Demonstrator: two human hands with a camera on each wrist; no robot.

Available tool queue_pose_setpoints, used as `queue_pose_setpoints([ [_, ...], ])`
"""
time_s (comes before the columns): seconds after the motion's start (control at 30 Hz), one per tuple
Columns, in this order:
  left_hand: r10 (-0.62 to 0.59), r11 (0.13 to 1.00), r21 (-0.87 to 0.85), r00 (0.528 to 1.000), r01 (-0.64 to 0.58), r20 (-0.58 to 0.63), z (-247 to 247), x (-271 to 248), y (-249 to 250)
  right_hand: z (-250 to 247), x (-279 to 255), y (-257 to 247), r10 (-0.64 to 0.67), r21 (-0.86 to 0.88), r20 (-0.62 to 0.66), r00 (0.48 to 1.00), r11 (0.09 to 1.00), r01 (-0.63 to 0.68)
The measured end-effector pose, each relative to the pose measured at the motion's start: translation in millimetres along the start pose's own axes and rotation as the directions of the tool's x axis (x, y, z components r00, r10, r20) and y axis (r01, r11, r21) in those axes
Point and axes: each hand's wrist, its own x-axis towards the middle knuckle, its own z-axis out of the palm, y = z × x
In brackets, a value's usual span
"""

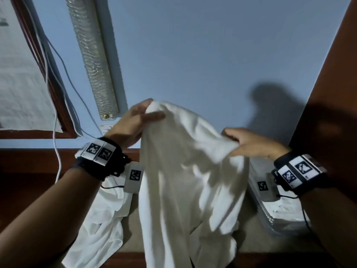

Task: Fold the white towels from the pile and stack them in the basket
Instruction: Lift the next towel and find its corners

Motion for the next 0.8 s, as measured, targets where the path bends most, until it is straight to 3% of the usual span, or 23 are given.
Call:
queue_pose_setpoints([
  [0.03, 0.061, 0.991, 0.118, 0.995, -0.069, 0.073, 5.9, 1.0, 12.6, 4.3, -0.1, -5.6, 0.001, -0.034, 0.096, 0.995, 0.999, 0.002],
  [0.1, 0.131, 0.923, 0.322, 0.959, -0.21, 0.25, 23.0, 3.1, 32.2, 11.5, 1.5, -28.7, -0.064, 0.182, 0.095, 0.993, 0.982, 0.046],
  [0.2, 0.179, 0.805, 0.465, 0.898, -0.368, 0.401, 45.8, 3.7, 57.3, 16.1, 5.2, -68.7, -0.241, 0.581, 0.009, 0.97, 0.791, 0.192],
  [0.27, 0.215, 0.71, 0.572, 0.9, -0.411, 0.379, 44.8, 7.3, 66.3, 20.1, 6.2, -79.2, -0.264, 0.661, 0.008, 0.964, 0.725, 0.193],
  [0.4, 0.271, 0.565, 0.752, 0.937, -0.34, 0.22, 22.7, 12.2, 56.0, 30.7, 8.7, -69.6, -0.126, 0.631, 0.082, 0.989, 0.775, 0.047],
  [0.5, 0.305, 0.428, 0.88, 0.949, -0.206, 0.074, -6.2, 14.4, 40.3, 35.3, 6.8, -54.4, -0.034, 0.445, 0.142, 0.989, 0.895, -0.033],
  [0.57, 0.314, 0.329, 0.938, 0.949, -0.11, 0.001, -32.7, 16.1, 25.1, 37.6, 8.5, -40.0, 0.056, 0.192, 0.113, 0.992, 0.978, -0.077],
  [0.63, 0.286, 0.251, 0.967, 0.958, -0.043, -0.032, -51.7, 14.0, 6.1, 38.5, 15.0, -27.0, 0.139, -0.083, 0.103, 0.985, 0.988, -0.13],
  [0.7, 0.279, 0.282, 0.959, 0.956, 0.004, -0.086, -61.0, 11.9, -11.8, 38.1, 20.4, -17.3, 0.227, -0.322, 0.157, 0.961, 0.932, -0.168],
  [0.8, 0.295, 0.389, 0.916, 0.929, 0.098, -0.225, -77.0, 11.0, -31.2, 40.3, 20.6, 9.5, 0.35, -0.49, 0.216, 0.911, 0.846, -0.209],
])
